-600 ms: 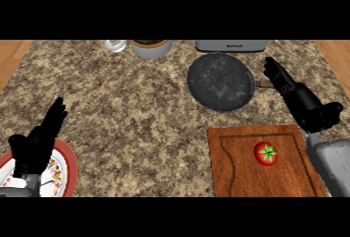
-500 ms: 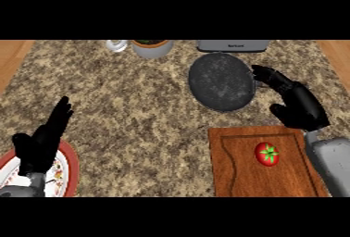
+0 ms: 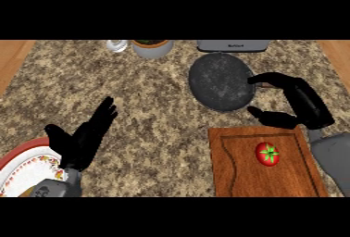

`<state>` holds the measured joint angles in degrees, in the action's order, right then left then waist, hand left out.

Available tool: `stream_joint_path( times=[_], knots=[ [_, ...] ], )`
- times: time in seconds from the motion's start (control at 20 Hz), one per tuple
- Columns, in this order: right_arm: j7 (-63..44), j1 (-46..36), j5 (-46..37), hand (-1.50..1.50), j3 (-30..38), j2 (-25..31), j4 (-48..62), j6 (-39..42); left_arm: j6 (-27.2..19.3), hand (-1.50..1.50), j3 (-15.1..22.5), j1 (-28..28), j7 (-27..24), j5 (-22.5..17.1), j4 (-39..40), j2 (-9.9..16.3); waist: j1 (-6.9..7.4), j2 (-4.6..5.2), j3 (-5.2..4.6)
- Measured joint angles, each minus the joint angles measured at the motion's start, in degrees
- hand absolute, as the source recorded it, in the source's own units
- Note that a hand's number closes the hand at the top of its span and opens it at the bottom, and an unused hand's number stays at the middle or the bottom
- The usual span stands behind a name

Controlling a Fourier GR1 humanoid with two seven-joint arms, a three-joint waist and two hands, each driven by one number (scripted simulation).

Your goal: Pick the tomato from the cutting board and place it in the pan

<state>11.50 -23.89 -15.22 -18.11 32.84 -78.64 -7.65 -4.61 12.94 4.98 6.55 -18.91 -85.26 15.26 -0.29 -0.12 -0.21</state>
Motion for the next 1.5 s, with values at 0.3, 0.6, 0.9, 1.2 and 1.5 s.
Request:
stream_joint_path(
  times=[0.3, 0.6, 0.9, 1.2, 1.5],
  knots=[
    [0.35, 5.13, -8.61, -1.5, -3.87, 2.0, -5.83, -1.58, 0.64, 0.0, 0.33, 0.46, 2.02, -1.14, -0.67, -1.94, -0.03, -0.1, 0.09],
    [-14.93, 3.73, -22.46, -1.5, -13.4, 8.85, -7.04, 9.26, 0.58, 0.0, 0.92, 0.1, 2.64, -0.92, -1.32, -2.27, 0.46, -0.45, -0.2],
    [-33.39, -0.54, -30.96, -1.5, -22.36, 7.58, -10.06, 27.31, 0.87, 0.0, 1.46, -0.21, 2.94, -0.79, -1.78, -2.54, 1.08, -0.46, -0.24],
    [-51.34, -2.4, -32.38, -1.5, -28.44, -1.76, -11.11, 46.94, 0.82, 0.0, 1.55, -0.04, 3.4, -0.56, -2.0, -2.82, 0.85, -0.27, -0.09],
    [-60.63, 0.29, -33.56, -1.5, -28.45, -12.74, -10.69, 54.33, 1.0, 0.0, 0.77, -0.81, 3.59, -0.4, -3.35, -2.95, 0.43, -0.1, 0.1]
  ],
)
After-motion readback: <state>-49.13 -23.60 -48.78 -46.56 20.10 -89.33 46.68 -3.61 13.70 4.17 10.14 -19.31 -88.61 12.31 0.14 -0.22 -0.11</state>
